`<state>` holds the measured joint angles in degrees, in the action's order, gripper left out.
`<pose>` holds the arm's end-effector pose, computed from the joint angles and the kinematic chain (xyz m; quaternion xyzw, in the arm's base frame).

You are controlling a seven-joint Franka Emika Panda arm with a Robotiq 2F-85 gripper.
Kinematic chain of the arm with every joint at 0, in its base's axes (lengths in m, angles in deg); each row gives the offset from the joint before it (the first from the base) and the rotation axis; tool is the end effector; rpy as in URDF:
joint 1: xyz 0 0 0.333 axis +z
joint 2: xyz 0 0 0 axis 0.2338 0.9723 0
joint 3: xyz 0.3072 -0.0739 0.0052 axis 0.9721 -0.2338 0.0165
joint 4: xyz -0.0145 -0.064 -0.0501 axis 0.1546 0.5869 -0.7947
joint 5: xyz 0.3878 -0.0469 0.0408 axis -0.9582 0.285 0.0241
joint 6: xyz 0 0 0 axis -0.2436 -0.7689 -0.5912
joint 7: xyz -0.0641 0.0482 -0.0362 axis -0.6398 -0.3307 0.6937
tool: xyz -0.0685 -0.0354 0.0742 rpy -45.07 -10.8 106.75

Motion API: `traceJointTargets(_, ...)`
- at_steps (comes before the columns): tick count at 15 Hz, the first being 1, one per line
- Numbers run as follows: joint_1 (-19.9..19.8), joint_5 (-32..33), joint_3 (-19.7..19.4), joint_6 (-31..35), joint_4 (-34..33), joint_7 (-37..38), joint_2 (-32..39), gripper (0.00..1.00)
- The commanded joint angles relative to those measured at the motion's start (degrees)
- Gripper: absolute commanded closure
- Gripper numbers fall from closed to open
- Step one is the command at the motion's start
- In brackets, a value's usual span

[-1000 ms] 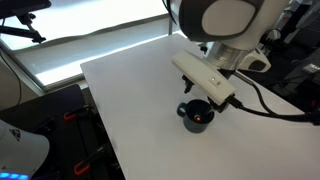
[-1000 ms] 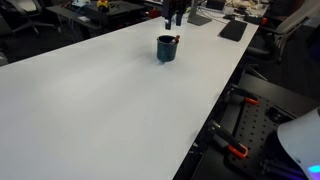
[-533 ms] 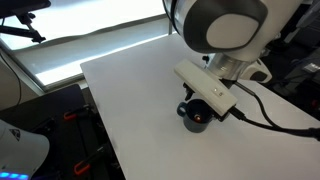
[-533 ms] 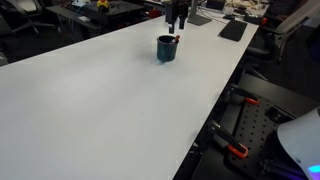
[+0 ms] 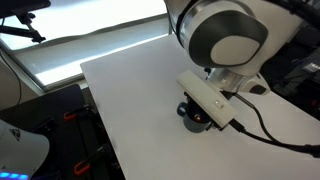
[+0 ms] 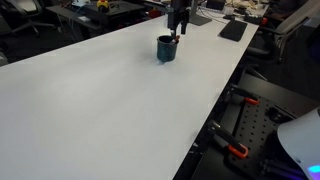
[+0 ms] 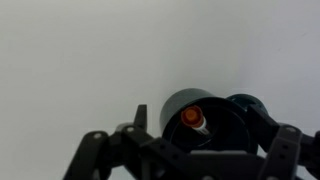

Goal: Remove the marker from the cup

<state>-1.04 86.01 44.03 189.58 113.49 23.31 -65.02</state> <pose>0.5323 -0.2260 0.2223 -0.9967 -0.0155 0.0774 0.0210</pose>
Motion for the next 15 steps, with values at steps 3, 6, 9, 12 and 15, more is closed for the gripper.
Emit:
traceJointTargets(3,-1.06,0.9,1.07,-0.15,-1.09,0.38,0.68,0.0)
traceJointTargets(6,-1.04,1.38,1.0,-0.19,-2.9,0.47,1.57,0.0)
traceJointTargets(9,-1.27,1.19,1.19,-0.1,-2.31,0.45,1.18,0.0)
traceJointTargets(12,-1.38,1.21,1.26,-0.1,-2.57,0.44,1.39,0.0)
traceJointTargets(15,-1.64,0.96,1.47,-0.17,-2.46,0.34,1.53,0.25)
